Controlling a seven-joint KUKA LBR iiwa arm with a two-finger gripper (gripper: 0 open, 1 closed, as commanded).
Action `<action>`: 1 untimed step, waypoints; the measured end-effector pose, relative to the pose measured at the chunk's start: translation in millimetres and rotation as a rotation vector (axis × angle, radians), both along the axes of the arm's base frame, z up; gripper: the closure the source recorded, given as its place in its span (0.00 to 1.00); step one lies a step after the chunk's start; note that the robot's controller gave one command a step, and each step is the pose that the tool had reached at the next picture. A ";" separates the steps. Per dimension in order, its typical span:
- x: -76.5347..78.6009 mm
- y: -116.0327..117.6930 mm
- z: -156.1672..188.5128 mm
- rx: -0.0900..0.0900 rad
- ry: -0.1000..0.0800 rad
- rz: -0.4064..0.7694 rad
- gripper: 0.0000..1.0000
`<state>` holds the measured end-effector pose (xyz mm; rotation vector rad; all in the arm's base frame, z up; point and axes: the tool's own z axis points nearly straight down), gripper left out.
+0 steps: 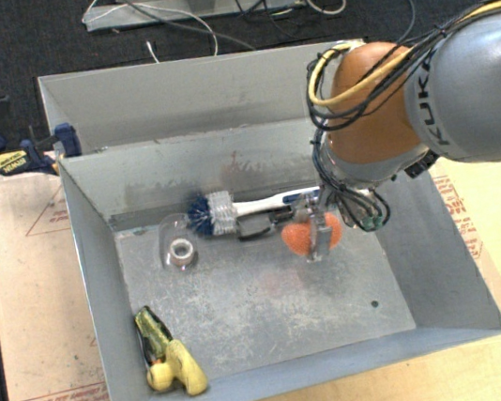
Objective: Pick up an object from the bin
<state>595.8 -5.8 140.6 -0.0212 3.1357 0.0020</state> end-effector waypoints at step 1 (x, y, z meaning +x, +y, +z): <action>0.6 0.2 2.5 0.000 -0.002 0.001 1.00</action>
Offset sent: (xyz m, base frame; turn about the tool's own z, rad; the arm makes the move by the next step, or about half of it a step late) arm 0.0005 0.0000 0.0584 -0.0004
